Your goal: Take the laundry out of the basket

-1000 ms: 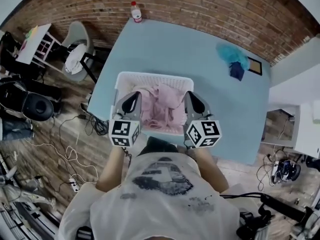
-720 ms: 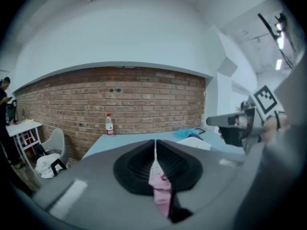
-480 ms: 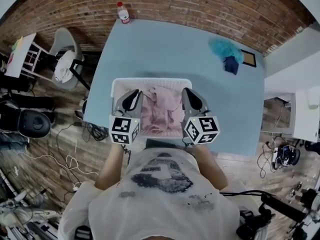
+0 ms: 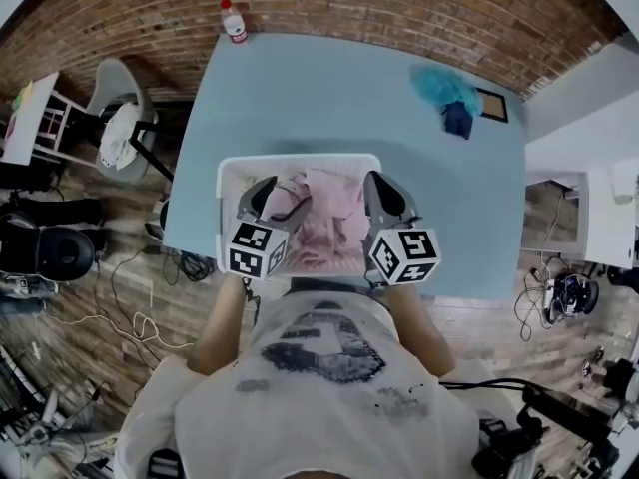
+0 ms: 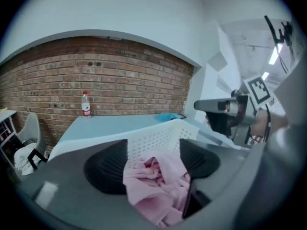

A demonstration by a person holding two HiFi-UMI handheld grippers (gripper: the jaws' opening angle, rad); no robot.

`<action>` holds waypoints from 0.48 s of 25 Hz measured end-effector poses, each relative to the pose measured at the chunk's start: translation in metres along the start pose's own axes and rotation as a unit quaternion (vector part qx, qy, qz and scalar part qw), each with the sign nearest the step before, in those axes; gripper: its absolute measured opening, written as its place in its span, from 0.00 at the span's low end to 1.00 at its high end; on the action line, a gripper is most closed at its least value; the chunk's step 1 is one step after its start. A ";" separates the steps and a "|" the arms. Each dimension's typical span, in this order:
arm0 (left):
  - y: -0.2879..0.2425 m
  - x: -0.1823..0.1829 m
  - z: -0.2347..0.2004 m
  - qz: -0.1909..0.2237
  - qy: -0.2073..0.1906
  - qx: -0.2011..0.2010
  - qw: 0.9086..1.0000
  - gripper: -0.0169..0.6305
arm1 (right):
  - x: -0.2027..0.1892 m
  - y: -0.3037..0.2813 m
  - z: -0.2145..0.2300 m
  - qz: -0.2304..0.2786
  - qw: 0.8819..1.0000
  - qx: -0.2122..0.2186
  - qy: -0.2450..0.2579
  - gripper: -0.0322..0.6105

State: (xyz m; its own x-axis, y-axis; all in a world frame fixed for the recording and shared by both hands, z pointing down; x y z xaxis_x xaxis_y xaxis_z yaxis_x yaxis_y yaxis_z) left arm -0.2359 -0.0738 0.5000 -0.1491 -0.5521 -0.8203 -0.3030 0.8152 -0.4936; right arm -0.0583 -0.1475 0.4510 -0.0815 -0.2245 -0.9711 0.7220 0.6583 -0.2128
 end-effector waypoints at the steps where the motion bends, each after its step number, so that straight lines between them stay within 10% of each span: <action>1: -0.004 -0.003 0.001 -0.010 -0.002 -0.005 1.000 0.53 | 0.000 0.000 0.001 0.000 1.000 -0.002 -0.001 0.05; 12: -0.048 -0.033 0.007 -0.112 0.005 -0.044 0.993 0.85 | 0.000 0.003 0.013 -0.002 1.000 -0.020 -0.007 0.05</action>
State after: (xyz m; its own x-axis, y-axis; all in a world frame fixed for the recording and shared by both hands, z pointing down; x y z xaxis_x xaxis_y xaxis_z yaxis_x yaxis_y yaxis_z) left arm -0.2100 -0.0939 0.5488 -0.0773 -0.7205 -0.6892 -0.4108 0.6529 -0.6364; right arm -0.0474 -0.1552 0.4521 -0.0740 -0.2368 -0.9687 0.6930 0.6863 -0.2207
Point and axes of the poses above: the fingertips, and each gripper's own axes: y backward along the fingers, z to its right, x out of its top, the point moved 5 cm from there along y, backward along the fingers, and after that the axes turned 10 degrees about y, right-handed, at the moved point
